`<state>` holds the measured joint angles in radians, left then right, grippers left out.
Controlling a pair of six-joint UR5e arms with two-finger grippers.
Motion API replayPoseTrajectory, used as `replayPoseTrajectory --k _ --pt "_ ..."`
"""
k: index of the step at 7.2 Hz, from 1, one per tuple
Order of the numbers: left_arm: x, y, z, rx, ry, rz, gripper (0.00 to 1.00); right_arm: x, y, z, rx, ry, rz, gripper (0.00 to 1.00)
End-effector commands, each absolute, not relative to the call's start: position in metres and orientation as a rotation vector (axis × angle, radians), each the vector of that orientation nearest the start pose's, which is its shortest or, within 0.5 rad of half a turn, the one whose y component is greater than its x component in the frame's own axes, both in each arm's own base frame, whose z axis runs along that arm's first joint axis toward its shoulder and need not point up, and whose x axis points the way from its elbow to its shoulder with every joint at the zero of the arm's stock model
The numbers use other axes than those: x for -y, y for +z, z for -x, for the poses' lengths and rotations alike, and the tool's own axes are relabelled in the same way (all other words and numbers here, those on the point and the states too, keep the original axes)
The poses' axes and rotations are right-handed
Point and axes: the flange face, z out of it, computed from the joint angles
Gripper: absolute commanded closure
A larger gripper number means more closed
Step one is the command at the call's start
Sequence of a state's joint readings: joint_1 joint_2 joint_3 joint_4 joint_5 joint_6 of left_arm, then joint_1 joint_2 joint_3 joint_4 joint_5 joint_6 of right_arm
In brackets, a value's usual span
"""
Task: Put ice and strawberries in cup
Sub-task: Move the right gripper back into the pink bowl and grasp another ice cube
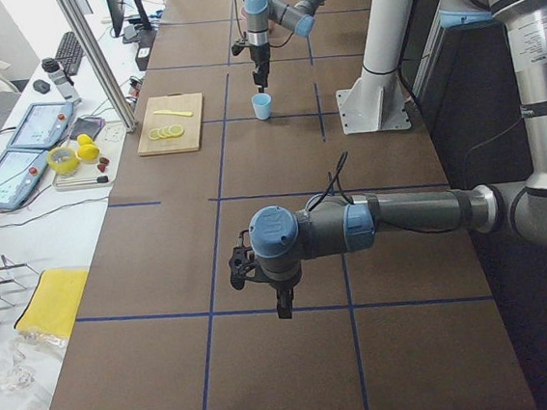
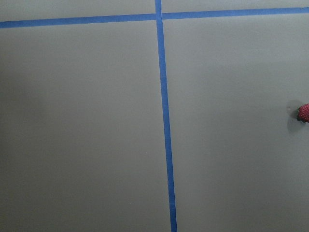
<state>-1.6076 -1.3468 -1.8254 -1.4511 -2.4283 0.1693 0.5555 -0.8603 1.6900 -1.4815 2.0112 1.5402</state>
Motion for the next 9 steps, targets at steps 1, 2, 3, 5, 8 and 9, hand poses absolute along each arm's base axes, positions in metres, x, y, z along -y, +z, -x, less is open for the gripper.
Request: replayPoseTrajectory --k 1,2,3,5,8,9 --pt "0.389 0.639 0.072 -0.861 0.086 -0.005 0.0 0.433 0.183 0.486 1.005 0.274 0.15 0.39" --pt "0.389 0.639 0.072 -0.861 0.086 -0.005 0.0 0.428 0.209 0.435 1.02 0.239 0.146 0.39" --pt "0.389 0.639 0.072 -0.861 0.084 -0.004 0.0 0.422 0.244 0.388 1.011 0.188 0.119 0.32" --pt "0.389 0.639 0.072 -0.861 0.085 -0.003 0.0 0.406 0.341 0.281 0.931 0.079 0.058 0.31" --pt "0.385 0.639 0.072 -0.861 0.084 -0.002 0.0 0.416 0.482 0.136 0.799 -0.091 -0.023 0.29" --pt "0.385 0.639 0.072 -0.861 0.085 -0.003 0.0 0.418 0.516 0.109 0.767 -0.097 -0.02 0.02"
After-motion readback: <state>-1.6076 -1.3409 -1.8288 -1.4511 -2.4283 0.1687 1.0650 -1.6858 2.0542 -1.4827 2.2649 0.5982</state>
